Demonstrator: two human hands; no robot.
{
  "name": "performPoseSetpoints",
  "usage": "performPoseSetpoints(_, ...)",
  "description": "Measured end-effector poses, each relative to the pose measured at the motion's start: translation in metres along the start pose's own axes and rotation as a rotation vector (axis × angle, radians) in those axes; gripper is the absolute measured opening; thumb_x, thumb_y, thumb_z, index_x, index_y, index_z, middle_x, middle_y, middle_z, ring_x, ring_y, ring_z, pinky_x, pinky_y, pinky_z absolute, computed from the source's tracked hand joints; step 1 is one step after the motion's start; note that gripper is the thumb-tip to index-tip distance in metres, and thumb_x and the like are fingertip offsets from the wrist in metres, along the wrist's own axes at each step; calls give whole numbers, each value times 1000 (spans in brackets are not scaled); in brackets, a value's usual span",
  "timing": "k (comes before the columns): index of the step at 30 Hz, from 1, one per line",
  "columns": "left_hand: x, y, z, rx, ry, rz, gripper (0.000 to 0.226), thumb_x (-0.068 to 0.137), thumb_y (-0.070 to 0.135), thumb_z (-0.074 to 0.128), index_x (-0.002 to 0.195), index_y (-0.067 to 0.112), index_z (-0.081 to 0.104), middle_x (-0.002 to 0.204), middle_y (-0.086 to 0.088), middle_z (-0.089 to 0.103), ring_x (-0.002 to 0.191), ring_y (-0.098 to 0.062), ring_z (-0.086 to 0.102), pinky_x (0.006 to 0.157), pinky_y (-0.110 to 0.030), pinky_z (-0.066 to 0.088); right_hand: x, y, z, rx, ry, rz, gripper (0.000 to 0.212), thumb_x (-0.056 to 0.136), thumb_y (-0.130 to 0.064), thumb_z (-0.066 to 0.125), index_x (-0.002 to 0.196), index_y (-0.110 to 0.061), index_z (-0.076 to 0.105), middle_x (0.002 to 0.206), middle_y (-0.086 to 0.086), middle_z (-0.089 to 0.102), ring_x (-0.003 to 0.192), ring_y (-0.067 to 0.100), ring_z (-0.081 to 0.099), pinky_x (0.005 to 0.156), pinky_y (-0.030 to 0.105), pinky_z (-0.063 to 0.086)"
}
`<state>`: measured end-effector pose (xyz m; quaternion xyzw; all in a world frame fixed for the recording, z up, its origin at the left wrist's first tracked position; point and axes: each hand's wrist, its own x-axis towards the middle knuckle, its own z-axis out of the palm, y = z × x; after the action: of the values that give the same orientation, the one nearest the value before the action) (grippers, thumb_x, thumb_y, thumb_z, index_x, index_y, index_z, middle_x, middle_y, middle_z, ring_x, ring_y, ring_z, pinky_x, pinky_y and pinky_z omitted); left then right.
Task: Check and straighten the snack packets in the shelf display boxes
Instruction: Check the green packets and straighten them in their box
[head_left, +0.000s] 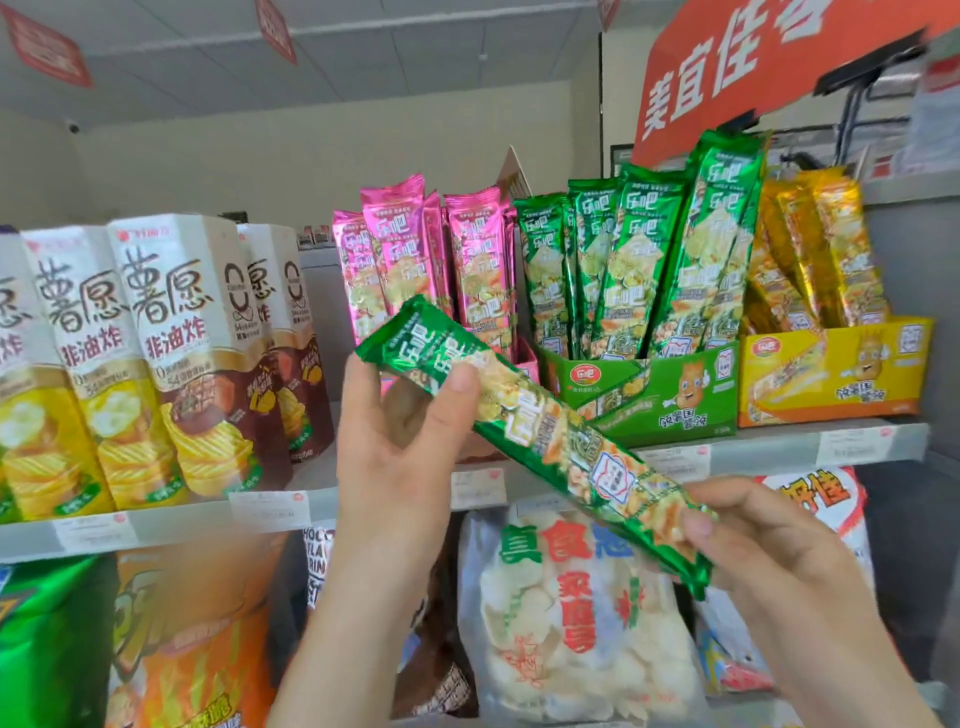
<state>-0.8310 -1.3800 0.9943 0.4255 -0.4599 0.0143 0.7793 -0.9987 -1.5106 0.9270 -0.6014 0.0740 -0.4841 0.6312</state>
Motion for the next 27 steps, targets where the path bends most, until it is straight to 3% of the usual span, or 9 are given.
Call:
performPoseSetpoints(2,17,16,3,90,-80,93,26,78,40,69,100,31,61,87,11,71,78,-6,68,63,-23,56,3,-5,4,-47,-59,7,9,70,-16,81,69,-17,73,64,9,70,55,10,63,53,16,50)
performPoseSetpoints(4,37,34,10,156,-160,170,30,76,40,72,98,26,58,80,10,70,64,-4,64,50,-17,49,9,-12,9,-210,-114,-27,27,70,-43,83,63,-21,71,57,8,64,49,9,57,50,16,46)
performPoseSetpoints(8,86,66,28,318,-151,321,37,70,37,80,90,30,50,69,9,60,53,-6,56,43,-15,42,38,-40,16,-813,-84,-321,35,92,-49,54,65,-28,60,52,-5,55,47,3,46,49,20,37)
performPoseSetpoints(10,108,82,36,401,-146,401,34,72,40,77,89,32,49,74,4,64,60,-12,63,45,-23,49,59,-71,22,-971,20,-530,32,88,-54,46,76,-28,59,63,-7,59,54,10,52,53,23,39)
performPoseSetpoints(13,139,99,44,462,-162,485,26,77,35,73,92,32,51,84,3,68,75,-23,68,54,-45,57,97,-124,32,-914,115,-736,10,85,-37,54,86,-31,62,80,-17,66,68,5,60,59,13,43)
performPoseSetpoints(15,159,104,48,473,-212,490,25,79,30,70,98,25,54,85,1,69,72,-28,69,53,-48,57,127,-158,41,-841,91,-792,10,85,-28,57,81,-28,66,75,-13,69,69,2,62,62,11,44)
performPoseSetpoints(20,193,103,63,690,-374,505,44,78,37,72,116,22,57,99,7,69,87,-14,68,81,-44,56,210,-219,80,-1082,-141,-667,13,88,-16,61,80,-22,70,73,-5,71,74,10,65,78,26,52)
performPoseSetpoints(23,203,91,69,894,-454,547,53,77,33,80,124,23,57,102,9,67,68,9,57,77,-22,50,250,-225,100,-1365,-323,-497,23,84,-13,62,62,-20,62,43,-13,56,47,1,51,48,16,42)
performPoseSetpoints(27,209,73,60,952,-514,428,56,69,25,87,117,28,57,101,5,67,73,-7,62,78,-24,51,285,-202,112,-1669,-509,-286,32,86,-15,62,58,-26,53,54,-7,54,56,16,51,59,27,45)
